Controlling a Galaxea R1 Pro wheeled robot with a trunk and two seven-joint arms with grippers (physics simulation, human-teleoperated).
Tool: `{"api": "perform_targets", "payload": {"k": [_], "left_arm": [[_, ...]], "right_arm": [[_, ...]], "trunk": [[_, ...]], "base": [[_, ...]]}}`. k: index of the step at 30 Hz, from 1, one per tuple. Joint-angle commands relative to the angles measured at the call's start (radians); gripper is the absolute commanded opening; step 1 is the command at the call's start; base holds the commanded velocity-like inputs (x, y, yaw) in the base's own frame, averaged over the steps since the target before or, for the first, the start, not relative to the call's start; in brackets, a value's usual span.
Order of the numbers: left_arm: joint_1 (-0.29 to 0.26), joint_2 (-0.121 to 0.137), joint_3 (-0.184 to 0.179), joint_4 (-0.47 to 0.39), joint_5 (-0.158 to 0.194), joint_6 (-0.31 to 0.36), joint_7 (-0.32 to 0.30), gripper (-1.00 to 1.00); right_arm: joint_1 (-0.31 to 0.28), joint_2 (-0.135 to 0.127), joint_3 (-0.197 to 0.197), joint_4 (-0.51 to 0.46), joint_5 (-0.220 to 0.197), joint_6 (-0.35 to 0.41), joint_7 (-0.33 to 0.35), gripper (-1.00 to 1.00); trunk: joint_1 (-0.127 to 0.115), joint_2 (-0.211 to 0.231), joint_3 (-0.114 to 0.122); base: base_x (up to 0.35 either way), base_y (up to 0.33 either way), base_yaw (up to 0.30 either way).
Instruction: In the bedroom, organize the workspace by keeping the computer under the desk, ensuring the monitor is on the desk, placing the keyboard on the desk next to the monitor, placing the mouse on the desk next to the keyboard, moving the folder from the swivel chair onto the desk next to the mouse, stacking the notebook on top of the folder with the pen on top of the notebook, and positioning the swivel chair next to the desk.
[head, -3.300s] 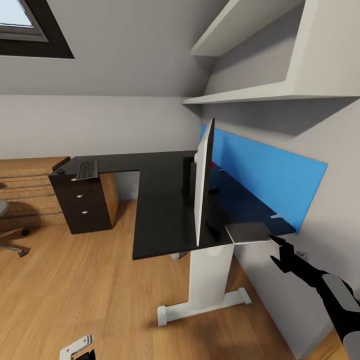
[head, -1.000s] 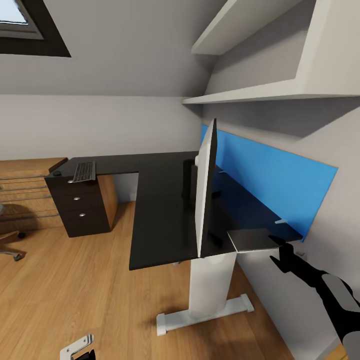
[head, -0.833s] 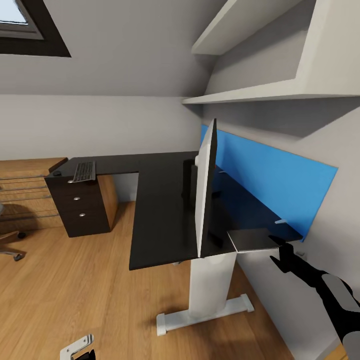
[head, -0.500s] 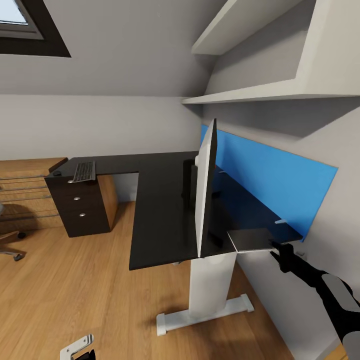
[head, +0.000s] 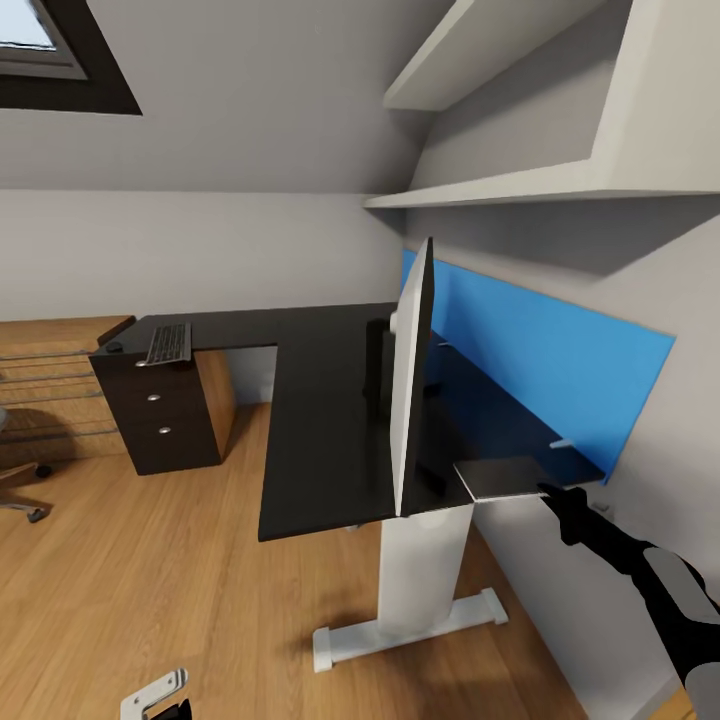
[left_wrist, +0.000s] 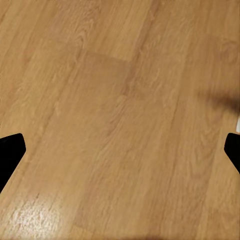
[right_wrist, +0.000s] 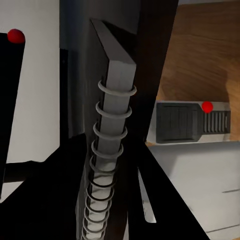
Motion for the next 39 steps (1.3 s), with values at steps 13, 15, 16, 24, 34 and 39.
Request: {"api": "perform_targets", "payload": {"k": [13,15,16,24,34,39], "left_arm": [[0.000,-0.001,0.001,-0.002,0.010,0.004,0.005,1.00],[0.000,-0.002,0.000,-0.002,0.010,0.004,0.005,1.00],[0.000,-0.002,0.000,-0.002,0.010,0.004,0.005,1.00],[0.000,-0.001,0.000,-0.002,0.010,0.004,0.005,1.00],[0.000,0.001,0.001,-0.002,0.010,0.004,0.005,1.00],[0.000,0.002,0.001,-0.002,0.010,0.004,0.004,1.00]], "right_arm": [[-0.001,0.000,-0.002,-0.001,0.004,0.006,0.006,-1.00],[-0.001,0.000,-0.002,-0.002,0.004,0.006,0.007,-1.00],[-0.001,0.000,-0.002,-0.003,0.004,0.006,0.007,-1.00],[0.000,-0.001,-0.003,-0.027,0.003,0.009,0.009,-1.00],[0.047,0.000,-0.003,-0.154,0.005,0.011,0.010,-1.00],[0.101,-0.003,-0.003,-0.230,0.005,0.011,0.010,-1.00]], "trunk": [[-0.050,0.091,0.040],[-0.058,0.105,0.046],[-0.062,0.112,0.049],[-0.088,0.161,0.071],[-0.088,0.161,0.071],[-0.088,0.161,0.071]], "base": [[0.000,0.000,0.000],[0.000,0.000,0.000],[0.000,0.000,0.000],[0.000,0.000,0.000],[0.000,0.000,0.000],[-0.009,0.000,0.000]]}}
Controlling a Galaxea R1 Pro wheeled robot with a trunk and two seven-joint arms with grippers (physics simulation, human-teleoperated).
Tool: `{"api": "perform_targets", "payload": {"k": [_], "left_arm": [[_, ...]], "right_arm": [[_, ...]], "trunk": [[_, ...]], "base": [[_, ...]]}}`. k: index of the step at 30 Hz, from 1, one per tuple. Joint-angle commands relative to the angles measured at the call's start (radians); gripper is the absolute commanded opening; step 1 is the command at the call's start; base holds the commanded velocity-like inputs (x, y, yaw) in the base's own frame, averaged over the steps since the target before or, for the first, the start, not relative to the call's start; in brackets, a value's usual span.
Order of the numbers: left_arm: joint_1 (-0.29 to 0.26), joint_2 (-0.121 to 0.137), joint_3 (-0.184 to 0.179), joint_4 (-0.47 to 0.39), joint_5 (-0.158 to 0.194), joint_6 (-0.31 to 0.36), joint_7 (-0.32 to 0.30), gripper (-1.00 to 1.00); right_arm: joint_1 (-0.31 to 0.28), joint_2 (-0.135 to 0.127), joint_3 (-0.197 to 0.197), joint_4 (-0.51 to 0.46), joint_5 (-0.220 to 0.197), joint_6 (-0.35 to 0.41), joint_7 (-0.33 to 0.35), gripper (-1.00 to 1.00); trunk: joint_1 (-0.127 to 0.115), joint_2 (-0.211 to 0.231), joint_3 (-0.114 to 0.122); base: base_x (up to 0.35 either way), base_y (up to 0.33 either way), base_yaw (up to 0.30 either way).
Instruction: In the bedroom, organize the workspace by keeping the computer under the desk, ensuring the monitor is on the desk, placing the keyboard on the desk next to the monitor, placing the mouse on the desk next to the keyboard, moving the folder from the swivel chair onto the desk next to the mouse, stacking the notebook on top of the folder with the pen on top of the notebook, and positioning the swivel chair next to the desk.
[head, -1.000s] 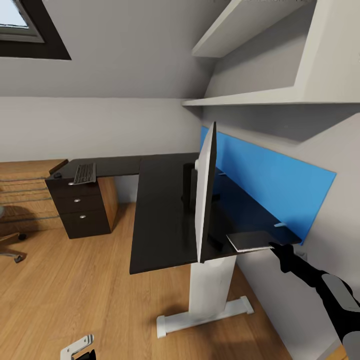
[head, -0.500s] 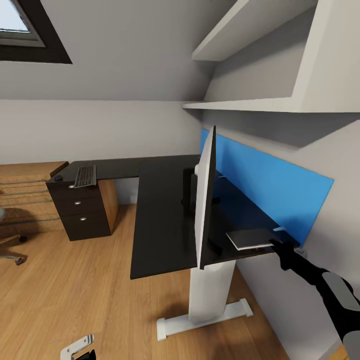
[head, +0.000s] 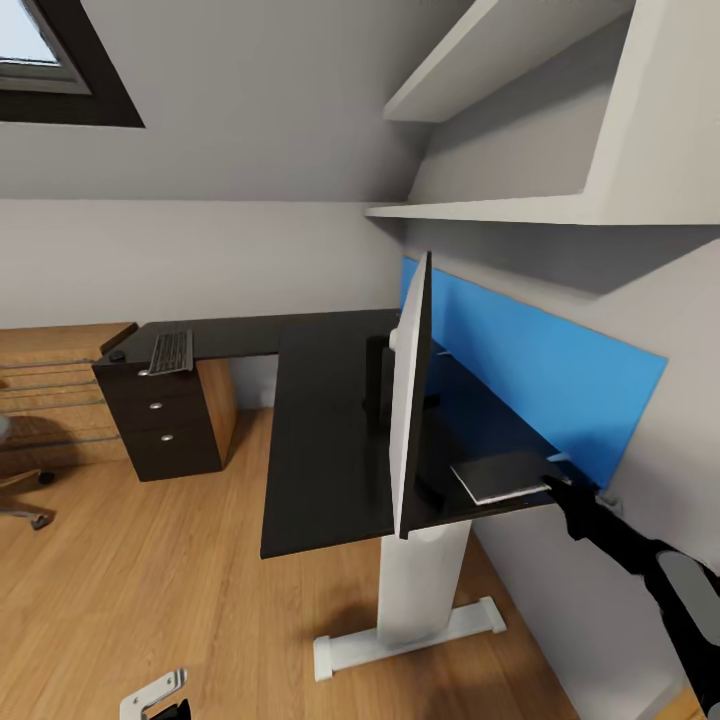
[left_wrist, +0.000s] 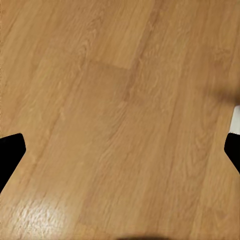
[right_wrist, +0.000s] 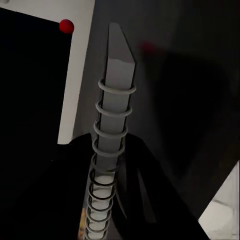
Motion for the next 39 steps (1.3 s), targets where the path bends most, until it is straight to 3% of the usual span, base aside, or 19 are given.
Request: {"api": "perform_targets", "payload": {"k": [1,10,31,34,39], "left_arm": [[0.000,0.000,0.001,-0.002,0.010,0.004,0.004,1.00],[0.000,0.000,0.001,-0.002,0.010,0.004,0.003,1.00],[0.000,-0.001,0.001,-0.002,0.009,0.004,0.003,1.00],[0.000,-0.002,0.001,-0.002,0.009,0.004,0.003,1.00],[0.000,-0.002,0.001,-0.002,0.009,0.004,0.003,1.00]], "right_arm": [[0.021,-0.001,-0.003,-0.021,-0.001,0.006,0.005,-1.00],[0.136,-0.003,-0.005,-0.162,0.001,0.003,0.042,-1.00],[0.157,0.003,-0.005,-0.189,0.010,0.000,0.048,-1.00],[0.157,0.006,-0.003,-0.188,0.043,-0.001,0.046,-1.00],[0.157,0.028,0.004,-0.188,0.165,-0.004,0.045,-1.00]], "trunk": [[0.000,-0.001,-0.001],[0.000,-0.001,-0.001],[0.000,-0.001,-0.001],[0.000,-0.001,-0.001],[0.000,-0.001,-0.001]], "base": [[-0.123,0.000,0.000],[-0.274,0.000,0.000],[-0.333,0.000,0.000],[-0.336,0.000,0.000],[-0.336,0.000,0.000]]}}
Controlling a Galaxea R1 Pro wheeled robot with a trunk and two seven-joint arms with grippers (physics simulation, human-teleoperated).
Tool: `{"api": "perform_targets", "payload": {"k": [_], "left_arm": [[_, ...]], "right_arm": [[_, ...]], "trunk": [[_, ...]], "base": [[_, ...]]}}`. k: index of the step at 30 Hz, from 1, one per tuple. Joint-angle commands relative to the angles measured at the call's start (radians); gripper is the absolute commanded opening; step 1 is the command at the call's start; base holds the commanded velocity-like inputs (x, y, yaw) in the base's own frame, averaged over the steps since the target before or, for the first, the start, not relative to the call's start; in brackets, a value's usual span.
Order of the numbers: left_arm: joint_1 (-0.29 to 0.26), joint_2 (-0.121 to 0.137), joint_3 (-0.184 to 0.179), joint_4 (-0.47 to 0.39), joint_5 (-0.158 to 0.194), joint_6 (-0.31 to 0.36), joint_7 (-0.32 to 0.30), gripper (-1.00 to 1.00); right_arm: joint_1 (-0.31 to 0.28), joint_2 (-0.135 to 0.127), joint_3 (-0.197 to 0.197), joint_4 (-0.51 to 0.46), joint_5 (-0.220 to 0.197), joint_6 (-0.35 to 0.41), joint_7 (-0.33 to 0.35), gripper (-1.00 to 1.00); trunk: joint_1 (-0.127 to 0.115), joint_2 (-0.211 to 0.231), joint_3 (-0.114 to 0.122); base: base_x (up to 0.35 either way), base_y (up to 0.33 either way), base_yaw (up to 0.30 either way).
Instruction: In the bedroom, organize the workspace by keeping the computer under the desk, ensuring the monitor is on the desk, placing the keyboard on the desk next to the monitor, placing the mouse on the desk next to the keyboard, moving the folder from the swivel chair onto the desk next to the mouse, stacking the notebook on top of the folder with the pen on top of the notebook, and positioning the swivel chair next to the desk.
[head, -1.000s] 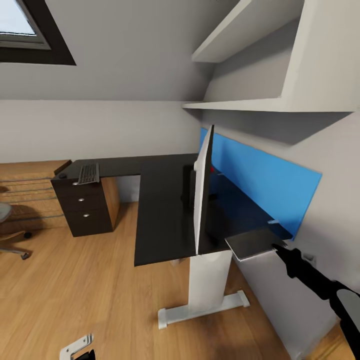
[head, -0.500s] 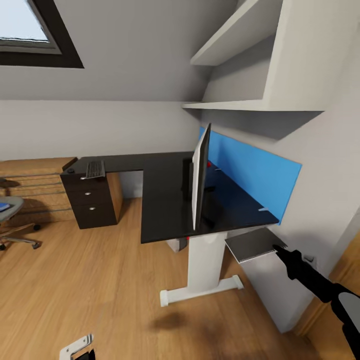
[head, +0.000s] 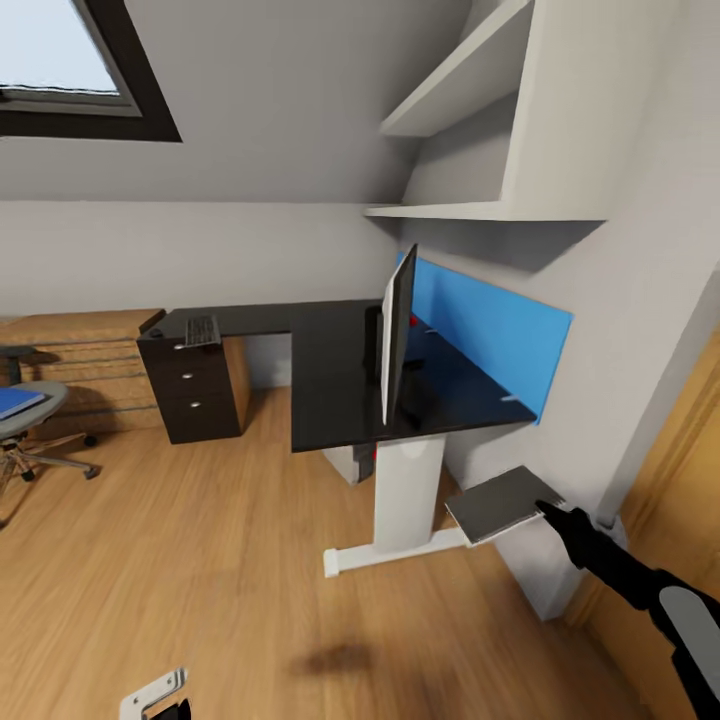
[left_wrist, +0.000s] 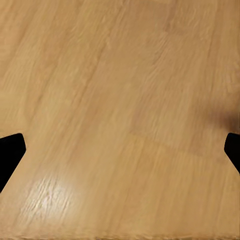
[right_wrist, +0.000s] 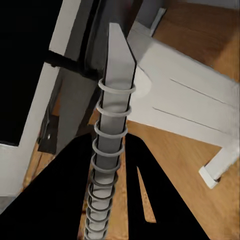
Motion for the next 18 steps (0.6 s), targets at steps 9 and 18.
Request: {"api": "perform_targets", "payload": {"k": [9,18], "left_arm": [[0.000,-0.001,0.001,-0.002,0.009,0.004,0.004,1.00],[0.000,-0.002,0.001,-0.003,0.007,0.002,0.006,1.00]], "right_arm": [[-0.002,0.079,0.013,0.003,0.211,-0.015,0.004,-1.00],[-0.005,0.206,0.135,0.001,0.609,-0.052,-0.017,-1.00]], "trunk": [[-0.001,-0.001,-0.001],[-0.001,-0.001,-0.001]], "base": [[-0.256,0.000,0.000],[-0.024,0.000,0.000]]}}
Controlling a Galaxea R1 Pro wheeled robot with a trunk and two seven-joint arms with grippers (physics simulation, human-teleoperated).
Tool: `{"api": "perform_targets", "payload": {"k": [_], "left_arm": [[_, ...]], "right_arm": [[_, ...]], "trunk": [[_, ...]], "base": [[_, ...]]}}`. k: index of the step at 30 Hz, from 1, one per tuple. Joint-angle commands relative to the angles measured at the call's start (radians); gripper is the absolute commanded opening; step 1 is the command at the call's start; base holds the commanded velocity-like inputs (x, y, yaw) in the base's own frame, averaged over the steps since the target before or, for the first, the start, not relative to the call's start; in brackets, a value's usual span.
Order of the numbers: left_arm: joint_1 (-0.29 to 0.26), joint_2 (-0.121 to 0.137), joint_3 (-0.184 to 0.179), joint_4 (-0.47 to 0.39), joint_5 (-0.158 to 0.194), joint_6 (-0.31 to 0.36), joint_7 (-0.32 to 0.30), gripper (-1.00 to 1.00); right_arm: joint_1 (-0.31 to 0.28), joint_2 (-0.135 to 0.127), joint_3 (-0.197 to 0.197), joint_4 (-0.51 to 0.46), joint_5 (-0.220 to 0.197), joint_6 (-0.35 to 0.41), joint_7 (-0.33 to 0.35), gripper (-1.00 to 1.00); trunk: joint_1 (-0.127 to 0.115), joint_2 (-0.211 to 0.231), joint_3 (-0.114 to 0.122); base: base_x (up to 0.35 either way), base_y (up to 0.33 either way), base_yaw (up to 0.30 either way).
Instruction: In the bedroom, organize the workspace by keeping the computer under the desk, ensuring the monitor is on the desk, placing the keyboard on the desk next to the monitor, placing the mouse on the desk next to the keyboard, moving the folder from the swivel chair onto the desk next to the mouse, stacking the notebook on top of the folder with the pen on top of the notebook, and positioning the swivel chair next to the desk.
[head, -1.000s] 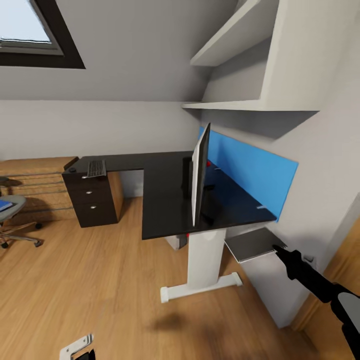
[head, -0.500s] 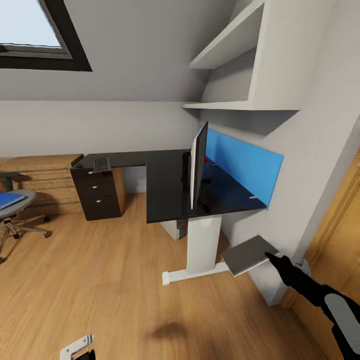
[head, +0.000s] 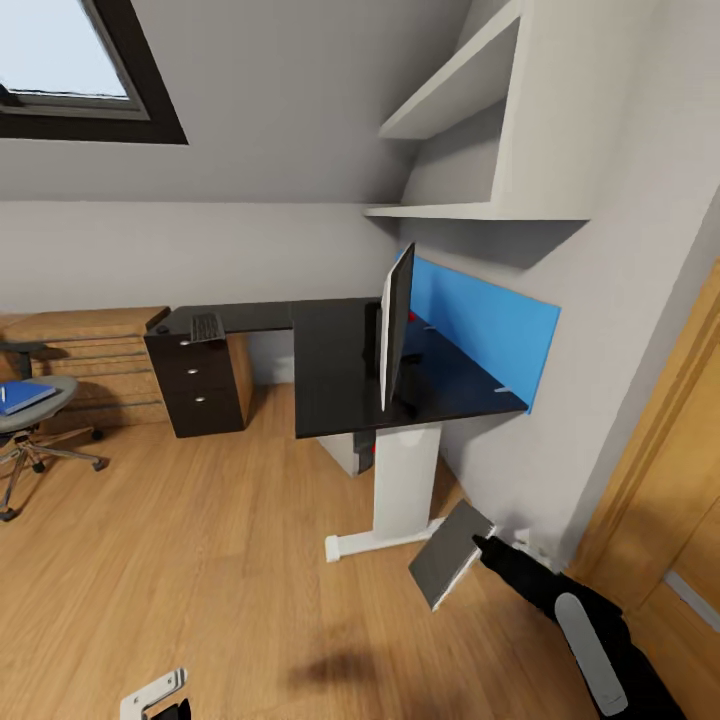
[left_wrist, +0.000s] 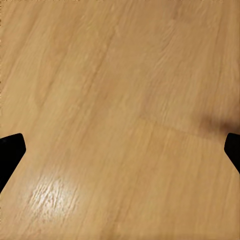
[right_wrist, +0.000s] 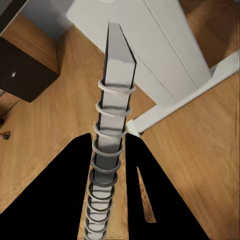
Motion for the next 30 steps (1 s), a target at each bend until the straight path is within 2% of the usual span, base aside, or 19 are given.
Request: {"api": "perform_targets", "payload": {"k": [1,2,3,4,5,6,7,8,9,10,14,21,25,30], "left_arm": [[0.000,-0.001,0.001,-0.002,0.010,0.003,0.004,1.00],[0.000,-0.001,0.001,-0.002,0.010,-0.002,0.004,1.00],[0.000,-0.001,0.001,-0.002,0.010,-0.005,0.004,1.00],[0.000,-0.002,0.001,-0.002,0.008,-0.013,0.004,1.00],[0.000,-0.002,0.001,-0.002,0.007,-0.018,0.004,1.00],[0.000,-0.003,0.001,-0.002,0.001,-0.029,0.003,1.00],[0.000,-0.005,-0.001,-0.001,-0.021,-0.057,0.003,1.00],[0.000,-0.006,-0.002,-0.001,-0.026,-0.061,0.003,1.00],[0.000,-0.006,-0.003,0.001,-0.035,-0.067,0.003,1.00],[0.000,-0.006,-0.004,0.006,-0.042,-0.071,0.003,1.00],[0.000,-0.007,-0.007,0.016,-0.051,-0.075,0.003,1.00],[0.000,-0.007,-0.008,0.020,-0.053,-0.077,0.002,1.00],[0.000,-0.007,-0.008,0.020,-0.054,-0.077,0.001,1.00],[0.000,-0.007,-0.008,0.020,-0.055,-0.077,0.001,1.00]], "right_arm": [[-0.001,0.015,0.003,-0.002,0.031,0.003,-0.002,-1.00],[-0.001,0.042,0.018,-0.007,0.096,-0.001,-0.023,-1.00],[-0.001,0.056,0.028,-0.010,0.130,-0.002,-0.037,-1.00],[-0.001,0.081,0.051,-0.022,0.199,-0.004,-0.071,-1.00],[-0.001,0.093,0.065,-0.030,0.233,-0.003,-0.090,-1.00],[-0.001,0.114,0.095,-0.050,0.295,-0.002,-0.131,-1.00],[-0.001,0.150,0.188,-0.083,0.408,0.001,-0.230,-1.00],[-0.001,0.155,0.209,-0.086,0.421,0.002,-0.245,-1.00],[-0.001,0.160,0.248,-0.091,0.439,0.002,-0.267,-1.00],[-0.001,0.165,0.282,-0.095,0.450,0.001,-0.281,-1.00],[-0.001,0.173,0.329,-0.102,0.449,-0.006,-0.302,-1.00],[0.002,0.174,0.357,-0.103,0.431,-0.013,-0.304,-1.00],[0.002,0.173,0.409,-0.104,0.432,-0.015,-0.305,-1.00],[0.002,0.174,0.436,-0.104,0.430,-0.017,-0.304,-1.00]], "trunk": [[0.000,-0.001,-0.001],[0.000,-0.001,-0.001],[0.000,-0.001,-0.001],[0.000,-0.001,-0.001],[0.000,-0.001,-0.001],[0.000,-0.001,-0.001],[0.000,-0.001,-0.001],[0.000,-0.001,-0.001],[0.000,-0.001,-0.001],[0.000,-0.001,-0.001],[0.000,-0.001,-0.001],[0.000,-0.001,-0.001],[0.000,-0.001,-0.001],[0.000,-0.001,-0.001]], "base": [[-0.003,0.000,0.000],[-0.002,0.000,0.000],[-0.001,0.000,0.000],[0.000,0.000,0.000],[0.000,0.000,0.000],[0.000,0.000,0.000],[0.000,0.000,0.000],[0.000,0.000,0.000],[0.000,0.000,0.000],[0.000,0.000,0.000],[-0.017,0.048,0.000],[-0.110,0.243,0.000],[-0.139,0.298,0.000],[-0.143,0.303,0.000]]}}
